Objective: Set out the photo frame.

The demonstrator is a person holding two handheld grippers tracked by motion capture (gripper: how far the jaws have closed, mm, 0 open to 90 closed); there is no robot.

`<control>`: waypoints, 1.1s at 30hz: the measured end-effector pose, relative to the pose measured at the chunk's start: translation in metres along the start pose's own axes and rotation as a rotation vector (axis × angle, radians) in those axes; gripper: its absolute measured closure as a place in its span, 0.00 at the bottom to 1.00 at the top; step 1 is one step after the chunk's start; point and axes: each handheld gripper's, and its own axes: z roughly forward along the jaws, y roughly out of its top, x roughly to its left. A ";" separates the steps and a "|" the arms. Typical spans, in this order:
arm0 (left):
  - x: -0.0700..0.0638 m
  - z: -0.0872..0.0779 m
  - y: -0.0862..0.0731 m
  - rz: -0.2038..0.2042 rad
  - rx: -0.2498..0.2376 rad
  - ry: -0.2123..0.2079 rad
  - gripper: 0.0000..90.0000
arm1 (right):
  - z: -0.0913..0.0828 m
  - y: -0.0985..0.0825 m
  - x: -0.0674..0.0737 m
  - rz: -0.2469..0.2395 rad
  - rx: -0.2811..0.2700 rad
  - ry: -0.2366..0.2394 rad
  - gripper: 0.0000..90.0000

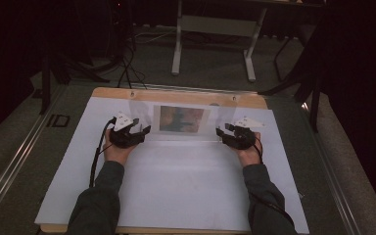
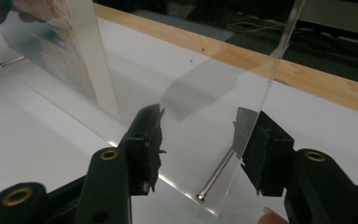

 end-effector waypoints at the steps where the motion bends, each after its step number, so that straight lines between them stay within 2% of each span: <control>1: 0.000 0.001 0.001 -0.001 0.004 -0.001 0.44 | 0.000 0.000 0.000 0.001 0.000 0.001 0.56; 4: 0.000 0.002 0.003 0.002 0.010 0.007 0.45 | 0.002 0.000 -0.001 0.002 -0.002 -0.001 0.56; 19: -0.002 -0.002 0.006 -0.003 0.044 -0.005 0.45 | -0.003 0.000 0.003 0.003 0.002 -0.008 0.56; 30: -0.012 -0.010 0.005 -0.013 0.061 -0.029 0.45 | -0.019 -0.005 0.008 0.015 0.017 -0.007 0.57; 33: -0.018 -0.015 0.005 -0.016 0.068 -0.039 0.45 | -0.027 -0.009 0.009 0.034 0.022 0.003 0.57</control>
